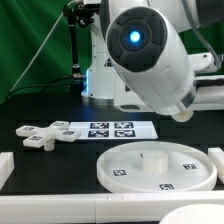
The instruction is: Assemble round table
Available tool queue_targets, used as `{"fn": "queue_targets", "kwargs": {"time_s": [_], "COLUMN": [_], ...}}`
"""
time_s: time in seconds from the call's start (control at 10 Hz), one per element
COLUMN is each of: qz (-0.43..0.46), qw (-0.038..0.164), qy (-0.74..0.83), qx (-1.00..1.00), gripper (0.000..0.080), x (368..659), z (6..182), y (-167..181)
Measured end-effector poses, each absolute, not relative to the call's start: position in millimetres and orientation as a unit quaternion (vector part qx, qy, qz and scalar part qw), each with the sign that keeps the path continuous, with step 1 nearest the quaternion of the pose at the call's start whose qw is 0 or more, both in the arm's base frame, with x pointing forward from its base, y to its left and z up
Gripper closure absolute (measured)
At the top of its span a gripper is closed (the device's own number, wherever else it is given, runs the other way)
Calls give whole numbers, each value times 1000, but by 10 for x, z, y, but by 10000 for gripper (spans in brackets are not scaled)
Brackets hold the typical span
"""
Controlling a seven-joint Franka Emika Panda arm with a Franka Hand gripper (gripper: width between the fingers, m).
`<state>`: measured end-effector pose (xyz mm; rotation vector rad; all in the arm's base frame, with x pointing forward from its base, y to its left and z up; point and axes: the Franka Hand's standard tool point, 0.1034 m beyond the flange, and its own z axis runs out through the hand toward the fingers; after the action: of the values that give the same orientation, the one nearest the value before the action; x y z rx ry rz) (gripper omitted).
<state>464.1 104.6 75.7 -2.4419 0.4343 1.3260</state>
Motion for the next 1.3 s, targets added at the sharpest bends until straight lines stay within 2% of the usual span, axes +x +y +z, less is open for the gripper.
{"fn": "queue_targets", "kwargs": {"time_s": [0.3,0.4,0.6,0.8,1.1,1.2,1.3], "qz": [439,392,343,281,197,169,123], "qw": [162,163,167,167,148,141,126], "qy": [157,156,156,153,163,155,122], "qx": [-870,-892,-911,-933,-955,-963,-977], "gripper": [390,390,390,390,390,390,390], "x": [4707,4806,4843,5048,5074,5132,5272], "z": [651,650,761,937,895,891,949], "y": [1066,1046,934,893,890,868,814]}}
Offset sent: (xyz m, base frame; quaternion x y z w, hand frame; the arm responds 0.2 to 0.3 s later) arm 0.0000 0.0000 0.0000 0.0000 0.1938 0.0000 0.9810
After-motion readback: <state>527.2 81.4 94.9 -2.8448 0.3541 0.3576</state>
